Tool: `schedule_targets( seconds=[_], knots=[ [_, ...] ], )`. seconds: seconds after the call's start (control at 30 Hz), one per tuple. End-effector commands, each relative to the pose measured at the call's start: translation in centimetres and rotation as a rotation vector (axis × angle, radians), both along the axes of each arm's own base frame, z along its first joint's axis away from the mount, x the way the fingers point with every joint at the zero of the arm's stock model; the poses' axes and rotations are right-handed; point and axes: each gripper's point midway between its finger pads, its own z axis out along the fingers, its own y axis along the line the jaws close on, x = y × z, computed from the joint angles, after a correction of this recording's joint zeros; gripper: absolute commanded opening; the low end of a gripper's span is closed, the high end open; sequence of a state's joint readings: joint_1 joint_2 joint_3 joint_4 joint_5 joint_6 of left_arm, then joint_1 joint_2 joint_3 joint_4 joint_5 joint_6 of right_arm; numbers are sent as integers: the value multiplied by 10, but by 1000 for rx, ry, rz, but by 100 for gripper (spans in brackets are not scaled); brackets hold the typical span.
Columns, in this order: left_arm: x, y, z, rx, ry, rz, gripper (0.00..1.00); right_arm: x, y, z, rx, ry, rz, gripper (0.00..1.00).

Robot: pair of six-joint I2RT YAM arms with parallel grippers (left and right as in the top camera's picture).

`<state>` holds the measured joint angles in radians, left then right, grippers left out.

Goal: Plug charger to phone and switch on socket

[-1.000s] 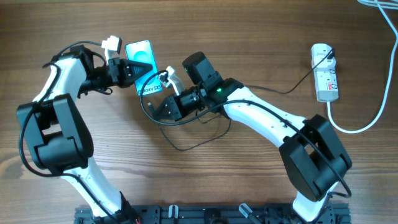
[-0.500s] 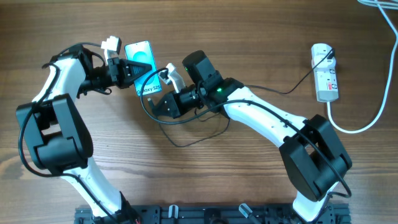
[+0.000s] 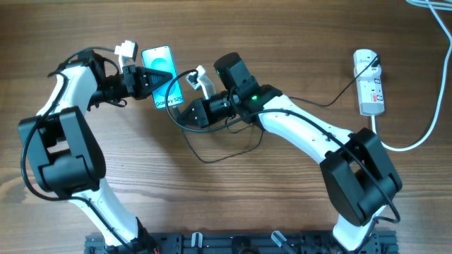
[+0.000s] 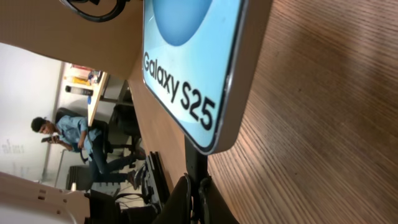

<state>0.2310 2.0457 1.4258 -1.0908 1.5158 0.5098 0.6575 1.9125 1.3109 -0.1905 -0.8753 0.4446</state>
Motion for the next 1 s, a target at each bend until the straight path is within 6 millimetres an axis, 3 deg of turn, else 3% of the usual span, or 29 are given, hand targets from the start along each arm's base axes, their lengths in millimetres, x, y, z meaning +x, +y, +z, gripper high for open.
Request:
schedule_targets(
  seconds=[0.0, 0.2, 0.97],
  knots=[
    [1, 1, 4, -18, -11, 6, 4, -8, 2, 23, 58, -8, 40, 4],
    [2, 1, 4, -15, -22, 6, 4, -24, 7, 24, 66, 19, 88, 4],
    [2, 0, 4, -20, -2, 4, 4, -3, 8, 20, 28, -29, -9, 4]
  ],
)
